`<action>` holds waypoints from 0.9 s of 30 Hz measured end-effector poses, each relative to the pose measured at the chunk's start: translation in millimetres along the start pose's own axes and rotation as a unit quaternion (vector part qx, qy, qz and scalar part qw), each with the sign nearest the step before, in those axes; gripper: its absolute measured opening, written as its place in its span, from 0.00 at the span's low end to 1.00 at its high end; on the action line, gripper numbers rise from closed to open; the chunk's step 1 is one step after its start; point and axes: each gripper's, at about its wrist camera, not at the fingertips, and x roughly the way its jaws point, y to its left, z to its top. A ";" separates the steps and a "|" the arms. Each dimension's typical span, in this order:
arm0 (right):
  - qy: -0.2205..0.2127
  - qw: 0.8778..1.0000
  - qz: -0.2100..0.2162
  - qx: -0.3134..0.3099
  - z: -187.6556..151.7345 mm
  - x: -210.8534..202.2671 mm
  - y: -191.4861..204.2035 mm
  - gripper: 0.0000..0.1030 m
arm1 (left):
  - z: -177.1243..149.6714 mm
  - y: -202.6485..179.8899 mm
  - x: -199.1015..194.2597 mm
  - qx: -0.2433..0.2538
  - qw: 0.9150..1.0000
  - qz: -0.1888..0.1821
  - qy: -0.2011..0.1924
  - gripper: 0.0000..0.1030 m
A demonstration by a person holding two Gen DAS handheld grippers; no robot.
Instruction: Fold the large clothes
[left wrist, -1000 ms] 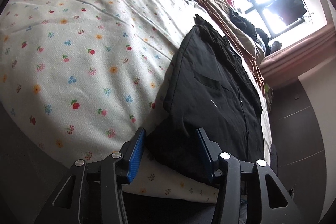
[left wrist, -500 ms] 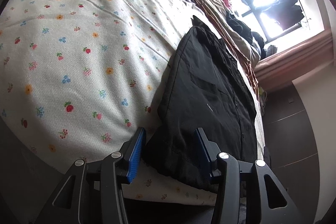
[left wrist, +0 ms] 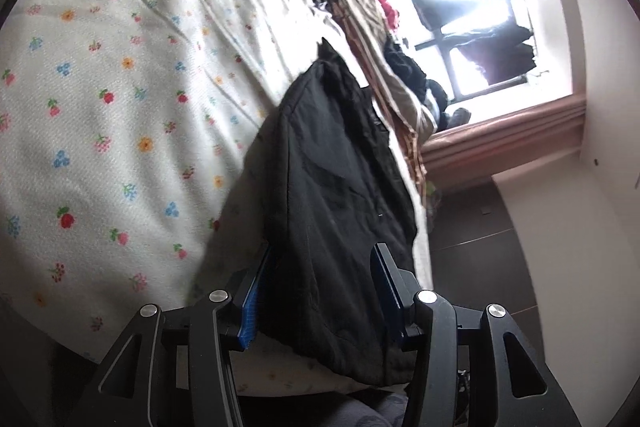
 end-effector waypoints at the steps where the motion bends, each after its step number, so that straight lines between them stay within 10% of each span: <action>1: -0.002 1.000 0.000 -0.005 -0.5 0.6 2.0 0.59 | 0.1 -2.7 -4.0 0.005 1.000 -0.011 -0.005 0.49; 11: 0.018 0.999 -0.052 -0.003 -4.9 26.7 -3.4 0.56 | -7.2 5.4 25.0 0.006 0.997 0.078 0.017 0.49; 16: 0.001 0.997 -0.078 0.015 -1.9 23.7 -13.3 0.13 | -5.0 0.8 32.5 0.014 0.993 0.112 0.018 0.37; 18: -0.006 0.997 -0.068 0.022 -2.9 18.4 -14.9 0.09 | -5.0 6.2 32.6 0.004 0.992 0.124 0.021 0.18; 27: -0.033 0.998 -0.044 -0.024 -11.4 -11.6 28.5 0.05 | -13.0 -9.0 -1.5 0.012 0.994 0.108 -0.010 0.10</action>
